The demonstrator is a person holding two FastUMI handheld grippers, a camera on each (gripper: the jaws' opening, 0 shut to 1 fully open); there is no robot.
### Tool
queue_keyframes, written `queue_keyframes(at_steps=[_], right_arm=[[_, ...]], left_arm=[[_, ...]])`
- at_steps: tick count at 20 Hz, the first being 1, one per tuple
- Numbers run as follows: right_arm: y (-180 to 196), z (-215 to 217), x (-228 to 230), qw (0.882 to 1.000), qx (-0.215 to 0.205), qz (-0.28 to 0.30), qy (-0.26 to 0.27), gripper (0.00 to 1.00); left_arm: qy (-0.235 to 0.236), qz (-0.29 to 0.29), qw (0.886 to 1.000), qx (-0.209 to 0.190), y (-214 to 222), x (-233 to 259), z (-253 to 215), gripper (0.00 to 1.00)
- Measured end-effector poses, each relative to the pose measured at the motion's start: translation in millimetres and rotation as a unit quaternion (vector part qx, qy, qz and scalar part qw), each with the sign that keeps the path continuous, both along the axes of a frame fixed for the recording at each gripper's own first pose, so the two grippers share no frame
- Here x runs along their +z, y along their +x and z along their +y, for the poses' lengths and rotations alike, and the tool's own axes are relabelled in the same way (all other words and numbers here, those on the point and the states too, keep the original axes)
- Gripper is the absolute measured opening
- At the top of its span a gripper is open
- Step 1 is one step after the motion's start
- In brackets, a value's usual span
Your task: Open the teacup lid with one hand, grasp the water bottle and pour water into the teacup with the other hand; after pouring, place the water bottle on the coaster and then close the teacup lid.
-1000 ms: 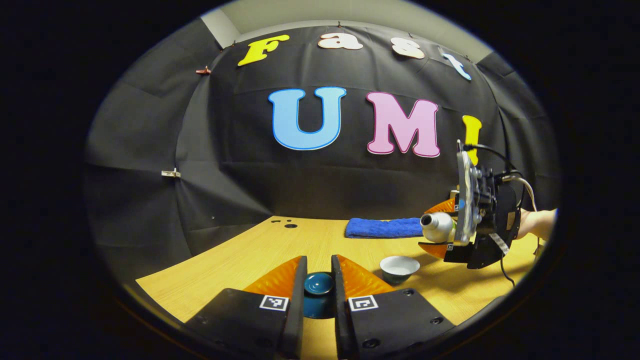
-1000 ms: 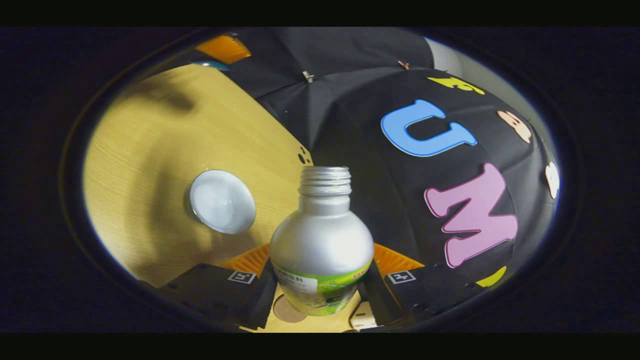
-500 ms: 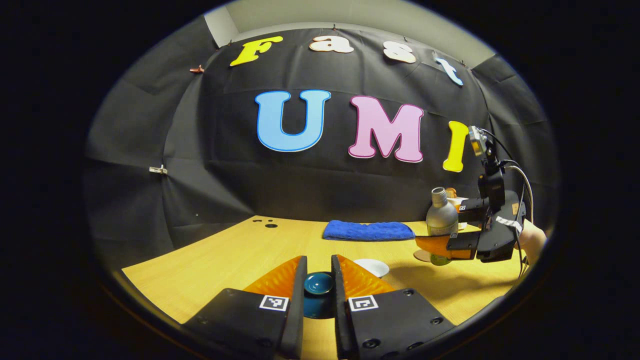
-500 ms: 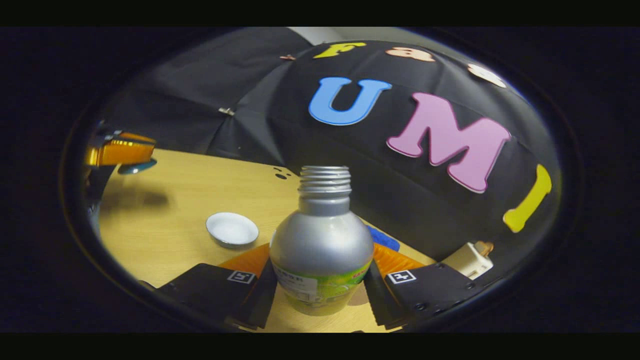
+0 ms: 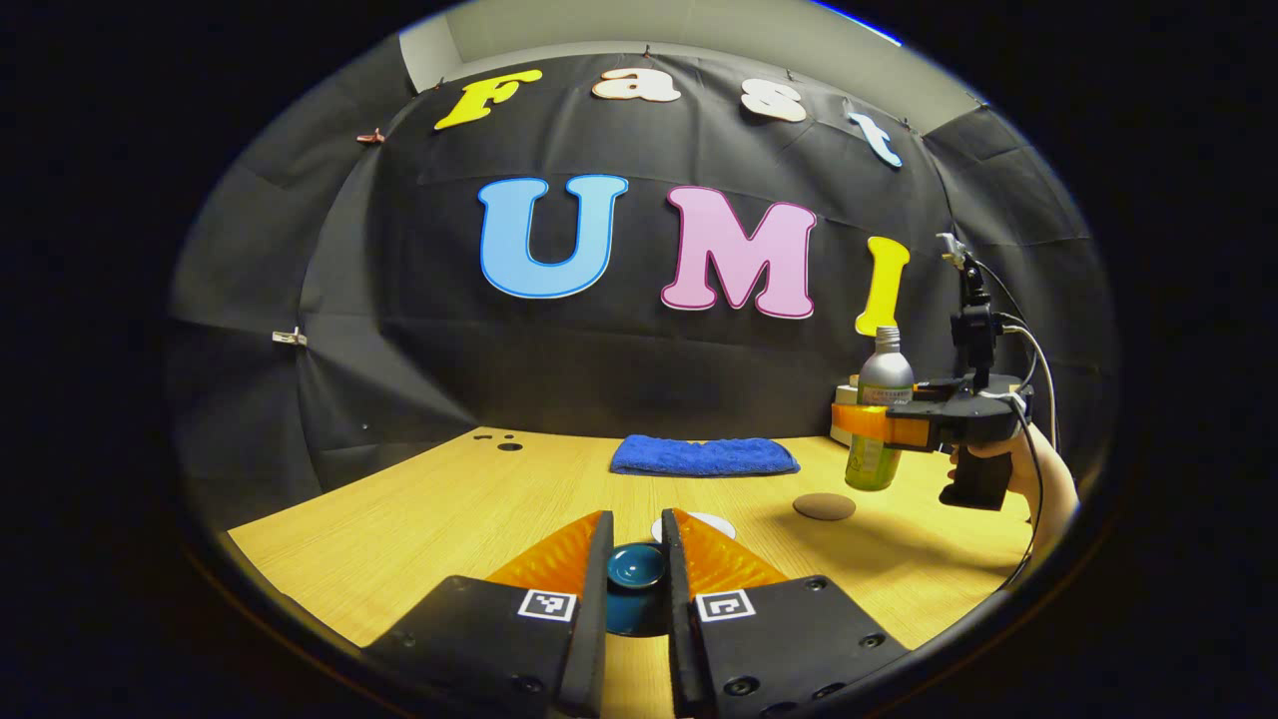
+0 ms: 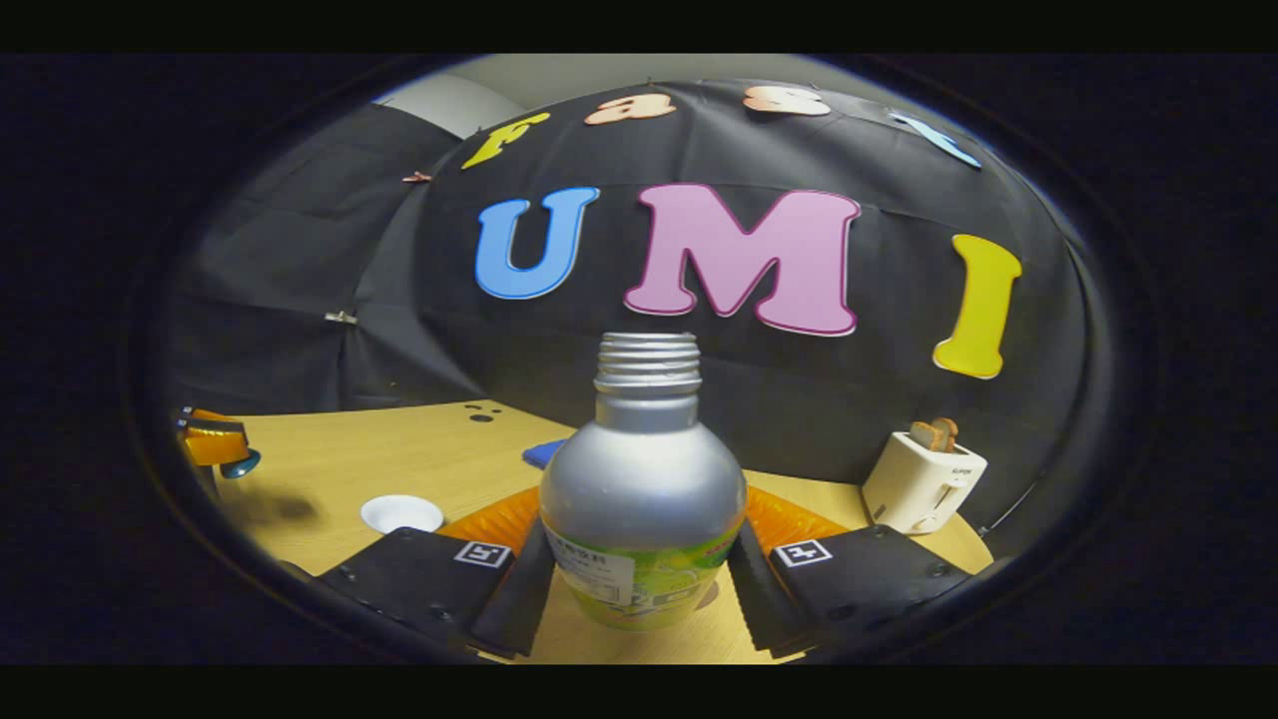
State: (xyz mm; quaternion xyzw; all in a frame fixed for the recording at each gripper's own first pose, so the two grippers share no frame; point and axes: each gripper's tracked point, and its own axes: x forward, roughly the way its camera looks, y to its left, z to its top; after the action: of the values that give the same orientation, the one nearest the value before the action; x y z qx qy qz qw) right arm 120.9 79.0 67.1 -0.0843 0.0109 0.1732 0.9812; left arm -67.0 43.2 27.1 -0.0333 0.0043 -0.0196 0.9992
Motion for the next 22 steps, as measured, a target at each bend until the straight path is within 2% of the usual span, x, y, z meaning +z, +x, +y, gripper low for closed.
queue_keyframes(at_steps=[3, 8, 12, 13, 14, 19, 22], right_arm=[[18.6, -11.2, 7.0, 0.998, -0.016, 0.001, 0.060, 0.81], [43.7, -23.6, -3.8, 0.998, -0.034, -0.007, 0.044, 0.80], [52.1, -16.3, -38.3, 0.994, -0.033, 0.036, 0.099, 0.81], [52.3, -16.3, -44.2, 0.993, -0.033, 0.047, 0.103, 0.81], [53.8, -16.9, -46.4, 0.993, -0.034, 0.047, 0.103, 0.81], [68.4, -26.8, -58.3, 0.994, -0.054, 0.035, 0.093, 0.81], [74.6, -30.6, -64.9, 0.995, -0.065, 0.030, 0.073, 0.81]], left_arm=[[0.000, 0.005, 1.000, -0.002, 3.2, -1.2, -0.8, 0.29], [0.007, 0.007, 1.000, 0.000, 8.6, 1.7, -0.9, 0.29], [0.008, 0.017, 1.000, -0.004, 23.5, -6.9, -8.9, 0.29], [0.011, 0.022, 1.000, -0.006, 26.5, -12.1, -13.8, 0.32], [0.011, 0.024, 1.000, -0.012, 28.6, -14.7, -20.1, 0.29], [0.009, 0.037, 0.998, -0.048, 29.1, -23.4, -51.7, 0.30], [0.024, 0.028, 0.998, -0.052, 22.7, -14.8, -57.6, 0.30]])
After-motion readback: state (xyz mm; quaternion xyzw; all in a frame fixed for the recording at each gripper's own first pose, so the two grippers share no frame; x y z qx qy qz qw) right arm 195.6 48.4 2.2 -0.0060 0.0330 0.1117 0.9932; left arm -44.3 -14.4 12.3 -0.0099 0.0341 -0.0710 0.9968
